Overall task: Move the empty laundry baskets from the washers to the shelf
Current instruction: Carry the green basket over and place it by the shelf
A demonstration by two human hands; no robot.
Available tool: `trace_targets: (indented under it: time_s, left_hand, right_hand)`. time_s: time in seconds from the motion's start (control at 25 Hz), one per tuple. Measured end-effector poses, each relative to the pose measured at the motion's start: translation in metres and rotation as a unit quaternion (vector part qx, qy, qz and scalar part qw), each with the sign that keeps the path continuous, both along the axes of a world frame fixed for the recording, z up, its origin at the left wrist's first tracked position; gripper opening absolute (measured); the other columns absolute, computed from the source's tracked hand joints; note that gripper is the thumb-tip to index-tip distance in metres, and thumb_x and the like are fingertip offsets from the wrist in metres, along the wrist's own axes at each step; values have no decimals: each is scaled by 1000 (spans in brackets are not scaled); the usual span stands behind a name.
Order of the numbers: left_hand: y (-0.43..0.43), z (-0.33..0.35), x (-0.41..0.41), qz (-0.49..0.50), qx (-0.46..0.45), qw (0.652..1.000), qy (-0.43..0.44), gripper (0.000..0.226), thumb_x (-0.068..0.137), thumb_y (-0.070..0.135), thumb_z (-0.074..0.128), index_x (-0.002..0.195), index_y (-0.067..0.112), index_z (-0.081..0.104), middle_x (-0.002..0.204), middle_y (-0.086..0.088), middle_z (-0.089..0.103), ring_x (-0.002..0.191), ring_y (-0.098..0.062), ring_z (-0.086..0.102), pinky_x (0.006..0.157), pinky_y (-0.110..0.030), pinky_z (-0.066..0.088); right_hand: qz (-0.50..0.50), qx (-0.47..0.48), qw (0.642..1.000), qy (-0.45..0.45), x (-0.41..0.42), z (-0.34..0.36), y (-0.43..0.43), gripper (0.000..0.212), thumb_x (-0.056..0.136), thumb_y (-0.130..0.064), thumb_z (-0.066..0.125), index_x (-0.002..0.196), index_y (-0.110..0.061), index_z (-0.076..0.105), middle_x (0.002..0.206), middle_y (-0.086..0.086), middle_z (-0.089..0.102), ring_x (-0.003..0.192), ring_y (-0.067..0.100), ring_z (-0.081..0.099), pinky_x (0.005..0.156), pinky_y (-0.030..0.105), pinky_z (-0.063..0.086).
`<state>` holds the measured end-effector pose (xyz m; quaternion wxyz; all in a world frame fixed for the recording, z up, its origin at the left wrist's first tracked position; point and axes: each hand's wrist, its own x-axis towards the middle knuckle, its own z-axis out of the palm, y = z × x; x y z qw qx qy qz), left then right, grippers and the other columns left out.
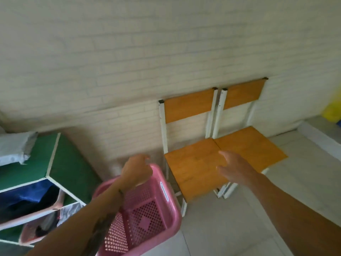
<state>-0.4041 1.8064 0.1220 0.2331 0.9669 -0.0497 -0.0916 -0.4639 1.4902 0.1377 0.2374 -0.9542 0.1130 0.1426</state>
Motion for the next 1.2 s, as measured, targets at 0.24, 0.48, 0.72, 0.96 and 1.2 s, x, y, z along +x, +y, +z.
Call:
trace_targets:
  time_s: [0.24, 0.48, 0.72, 0.96, 1.2]
  left_hand:
    - [-183, 48, -32, -52, -56, 996, -52, 47, 79, 16, 49, 125, 24, 60, 132, -1, 59, 118, -23, 58, 99, -34, 47]
    - [-382, 81, -84, -177, -46, 981, -70, 46, 84, 19, 48, 129, 23, 58, 136, -2, 54, 125, -26, 52, 99, -36, 47]
    - [-579, 108, -113, -324, -63, 940, -81, 45, 81, 21, 49, 125, 25, 59, 134, 3, 55, 123, -22, 53, 103, -34, 45]
    - [-774, 100, -130, -413, -133, 899, -64, 58, 69, 33, 45, 122, 20, 64, 134, -4, 59, 124, -23, 54, 108, -31, 39]
    - [-964, 91, -132, -508, -140, 848, -47, 56, 71, 32, 44, 120, 16, 65, 135, -2, 59, 128, -21, 51, 112, -28, 31]
  right_hand:
    - [-77, -23, 994, -80, -91, 58, -171, 71, 89, -40, 55, 151, -16, 30, 157, 7, 30, 143, 24, 31, 113, 38, 30]
    - [-173, -86, 973, -123, -199, 94, -328, 64, 89, -38, 56, 145, -13, 38, 151, 7, 39, 138, 23, 37, 110, 32, 31]
    - [-299, -118, 938, -129, -291, 114, -468, 69, 87, -43, 56, 148, -18, 35, 154, 4, 35, 141, 22, 33, 115, 33, 27]
    - [-407, -150, 896, -99, -340, 112, -598, 61, 90, -38, 56, 143, -16, 38, 151, 7, 38, 137, 26, 38, 110, 34, 31]
    - [-496, -139, 852, -90, -360, 107, -730, 64, 89, -35, 57, 146, -11, 36, 153, 11, 35, 140, 27, 34, 114, 36, 29]
